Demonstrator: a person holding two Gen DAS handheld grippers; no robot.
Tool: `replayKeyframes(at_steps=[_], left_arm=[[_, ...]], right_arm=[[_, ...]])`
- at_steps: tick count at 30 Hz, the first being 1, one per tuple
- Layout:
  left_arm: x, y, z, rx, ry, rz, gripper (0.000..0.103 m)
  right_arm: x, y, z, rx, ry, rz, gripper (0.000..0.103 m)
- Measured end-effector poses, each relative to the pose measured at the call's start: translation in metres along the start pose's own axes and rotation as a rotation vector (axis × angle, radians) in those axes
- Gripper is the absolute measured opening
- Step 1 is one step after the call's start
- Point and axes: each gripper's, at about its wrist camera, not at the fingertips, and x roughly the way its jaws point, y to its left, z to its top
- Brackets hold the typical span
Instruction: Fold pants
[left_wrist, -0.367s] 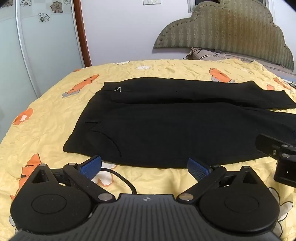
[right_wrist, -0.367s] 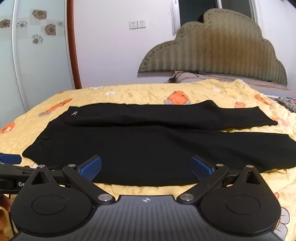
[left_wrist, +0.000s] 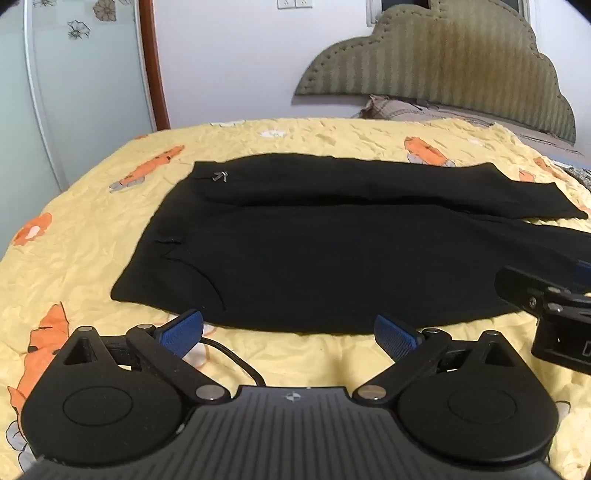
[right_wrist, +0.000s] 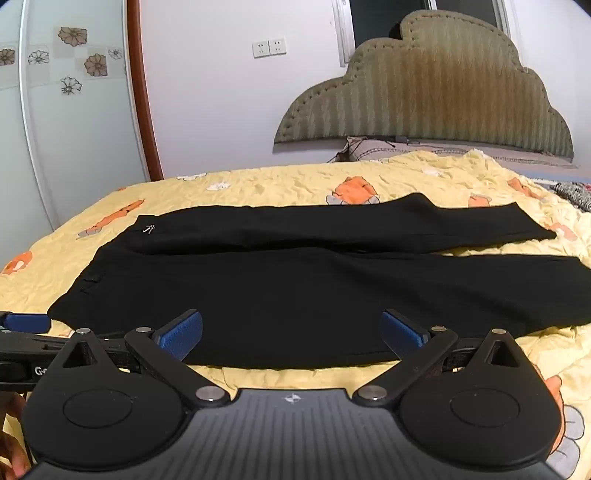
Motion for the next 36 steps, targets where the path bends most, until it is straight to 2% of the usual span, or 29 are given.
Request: replayKeyframes(at_steps=[4, 9, 17, 19, 22, 26, 28, 30, 31, 33, 35, 36], left_arm=[[-0.001, 0.0, -0.001, 0.0, 0.013, -0.035, 0.101], [0.001, -0.003, -0.001, 0.009, 0.034, -0.015, 0.101], [0.001, -0.002, 0.0, -0.019, 0.059, 0.029, 0.102], [0.002, 0.0, 0.001, -0.034, 0.072, 0.024, 0.102], [0.002, 0.004, 0.0, -0.05, 0.056, -0.028, 0.099], [0.006, 0.003, 0.001, -0.027, 0.068, -0.001, 0.097], [0.005, 0.008, 0.001, -0.076, 0.049, -0.002, 0.093], [0.003, 0.016, 0.002, -0.159, 0.019, -0.012, 0.095], [0.002, 0.017, 0.004, -0.162, 0.015, -0.012, 0.097], [0.002, 0.012, 0.008, -0.116, 0.012, 0.015, 0.103], [0.003, 0.006, 0.011, -0.056, 0.016, 0.051, 0.103], [0.005, 0.005, 0.012, -0.032, 0.022, 0.041, 0.103]], right_arm=[[0.012, -0.005, 0.0, 0.001, -0.004, -0.003, 0.103], [0.0, 0.004, -0.001, -0.028, -0.012, -0.031, 0.103], [0.001, 0.003, -0.002, -0.018, -0.003, -0.023, 0.103], [0.0, 0.003, -0.003, -0.016, -0.004, -0.019, 0.103], [0.0, 0.004, -0.004, -0.017, -0.004, -0.015, 0.103], [0.0, 0.003, -0.005, -0.012, -0.004, 0.001, 0.103], [-0.001, 0.003, -0.004, -0.014, -0.003, 0.006, 0.103], [-0.002, 0.003, -0.005, -0.02, -0.006, 0.007, 0.103], [-0.003, 0.004, -0.005, -0.023, -0.008, 0.006, 0.103], [-0.003, 0.004, -0.005, -0.026, -0.008, 0.005, 0.103], [-0.003, 0.004, -0.005, -0.022, -0.007, 0.01, 0.103], [-0.003, 0.004, -0.005, -0.021, -0.007, 0.013, 0.103]])
